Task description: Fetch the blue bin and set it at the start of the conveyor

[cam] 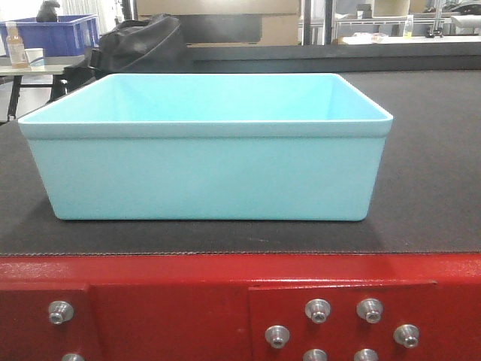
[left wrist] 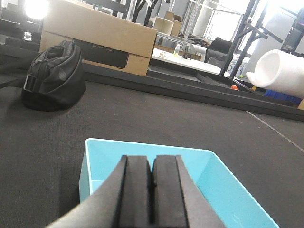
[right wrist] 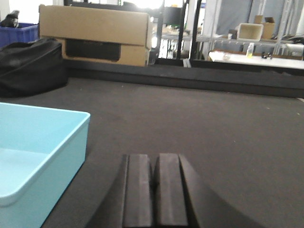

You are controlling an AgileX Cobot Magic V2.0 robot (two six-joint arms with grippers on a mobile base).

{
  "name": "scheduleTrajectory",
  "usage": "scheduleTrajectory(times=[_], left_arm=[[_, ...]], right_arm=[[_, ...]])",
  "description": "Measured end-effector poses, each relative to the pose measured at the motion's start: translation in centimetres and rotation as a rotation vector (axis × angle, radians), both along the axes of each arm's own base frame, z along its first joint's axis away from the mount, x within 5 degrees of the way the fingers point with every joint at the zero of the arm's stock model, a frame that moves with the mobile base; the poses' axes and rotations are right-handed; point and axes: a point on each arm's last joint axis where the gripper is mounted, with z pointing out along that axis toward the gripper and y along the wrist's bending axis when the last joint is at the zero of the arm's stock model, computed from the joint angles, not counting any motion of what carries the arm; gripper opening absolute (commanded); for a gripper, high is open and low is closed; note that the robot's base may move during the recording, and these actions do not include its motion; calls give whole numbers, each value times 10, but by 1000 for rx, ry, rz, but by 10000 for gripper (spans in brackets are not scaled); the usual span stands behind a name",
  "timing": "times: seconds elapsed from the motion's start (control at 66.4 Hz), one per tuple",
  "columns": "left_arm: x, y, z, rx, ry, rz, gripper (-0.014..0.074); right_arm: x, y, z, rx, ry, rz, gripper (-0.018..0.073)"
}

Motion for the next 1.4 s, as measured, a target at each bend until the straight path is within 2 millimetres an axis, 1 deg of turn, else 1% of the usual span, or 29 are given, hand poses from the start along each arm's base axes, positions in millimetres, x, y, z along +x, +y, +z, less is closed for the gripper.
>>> scheduleTrajectory(times=[0.166,0.256,0.406,0.647,1.4], left_arm=[[0,0,0,0,0,0,-111],[0,0,0,0,0,0,-111],[0,0,0,-1,-3,-1,-111],[0,0,0,-1,-3,-1,-111],[0,0,0,3,-4,0,-111]], right_arm=[[-12,0,-25,21,-29,-10,-165],[-17,0,-31,28,-52,-10,-165],[-23,0,-32,29,-67,-13,-165],[-23,0,-35,2,-33,-23,-165],[-23,0,-35,11,-36,-23,-165]])
